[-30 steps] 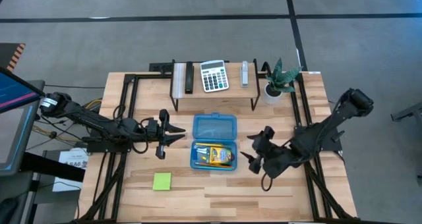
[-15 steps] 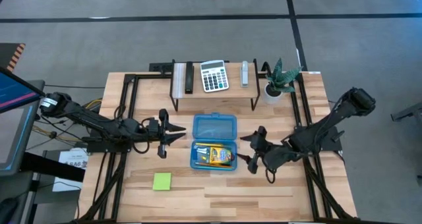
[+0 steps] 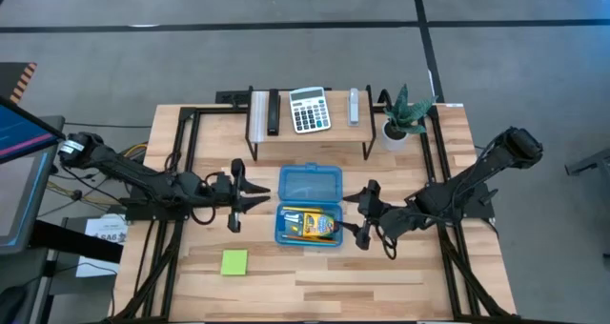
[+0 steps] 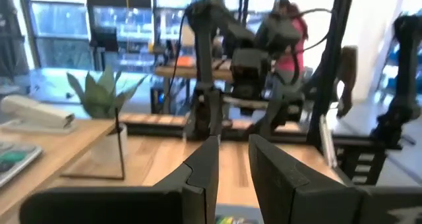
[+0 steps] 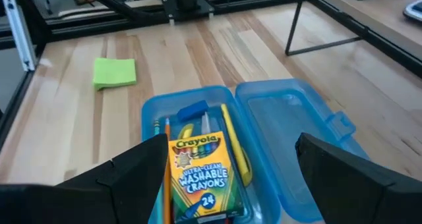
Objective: Pack school essentials
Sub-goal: Put the green sticky note into the blue supply box
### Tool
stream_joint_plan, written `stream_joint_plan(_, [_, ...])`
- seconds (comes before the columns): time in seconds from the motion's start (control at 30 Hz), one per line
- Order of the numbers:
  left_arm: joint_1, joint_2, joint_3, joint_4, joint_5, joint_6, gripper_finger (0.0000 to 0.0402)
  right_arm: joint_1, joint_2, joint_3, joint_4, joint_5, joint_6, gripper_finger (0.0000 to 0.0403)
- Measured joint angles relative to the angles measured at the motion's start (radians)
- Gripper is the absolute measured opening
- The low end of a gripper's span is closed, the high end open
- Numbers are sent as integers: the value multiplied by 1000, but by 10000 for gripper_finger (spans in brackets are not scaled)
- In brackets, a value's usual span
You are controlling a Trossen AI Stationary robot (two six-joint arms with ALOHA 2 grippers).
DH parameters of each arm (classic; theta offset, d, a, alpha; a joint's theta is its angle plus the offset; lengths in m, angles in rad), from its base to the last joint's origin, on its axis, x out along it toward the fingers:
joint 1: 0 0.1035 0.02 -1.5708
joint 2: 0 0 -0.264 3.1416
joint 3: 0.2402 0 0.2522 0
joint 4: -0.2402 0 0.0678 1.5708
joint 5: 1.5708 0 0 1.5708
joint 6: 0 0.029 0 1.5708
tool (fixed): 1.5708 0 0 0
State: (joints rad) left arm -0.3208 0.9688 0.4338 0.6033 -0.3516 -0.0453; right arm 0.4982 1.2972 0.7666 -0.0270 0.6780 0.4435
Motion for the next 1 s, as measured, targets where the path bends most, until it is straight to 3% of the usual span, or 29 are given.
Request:
stream_joint_plan(0.33, [-111,0,150,-466,-50,-110,72,-11,0,0,-25,-52,0,358])
stream_joint_plan(0.53, [-276,0,167,-677,-210,-264,66,-11,0,0,-25,-80,0,358])
stream_joint_plan(0.73, [-470,29,167,-753,-401,-429,44,-11,0,0,-25,-81,0,358])
stream_joint_plan(1.0, [-596,156,168,-755,-428,-624,32,-11,0,0,-25,-81,0,358])
